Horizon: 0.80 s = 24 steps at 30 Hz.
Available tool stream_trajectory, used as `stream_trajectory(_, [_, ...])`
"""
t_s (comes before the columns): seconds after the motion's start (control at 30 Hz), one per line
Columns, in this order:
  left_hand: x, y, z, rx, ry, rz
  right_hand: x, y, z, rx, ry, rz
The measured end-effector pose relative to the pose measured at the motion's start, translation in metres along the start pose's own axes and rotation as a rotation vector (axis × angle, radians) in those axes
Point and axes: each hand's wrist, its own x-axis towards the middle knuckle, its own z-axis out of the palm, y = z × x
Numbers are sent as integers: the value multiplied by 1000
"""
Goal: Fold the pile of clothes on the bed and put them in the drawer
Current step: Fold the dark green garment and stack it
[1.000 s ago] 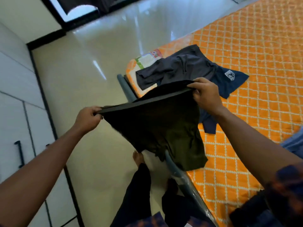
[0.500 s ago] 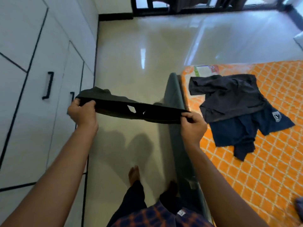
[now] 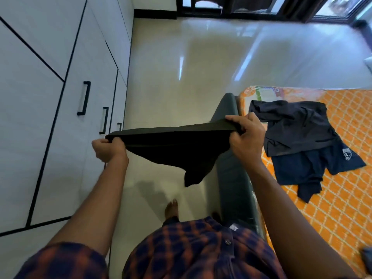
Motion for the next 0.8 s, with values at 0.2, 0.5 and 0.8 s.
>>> stream_trajectory(0.2, [5,-29,1,802,-439,374,13,17,-15,-14,-44,-33])
stream_trajectory(0.5, [-46,-7,26,251,-371,-19,13,91,-22,-80,-66,502])
stream_trajectory(0.8, [-79,-6,14,-583,-552,-431,23,105,-5,646,26,977])
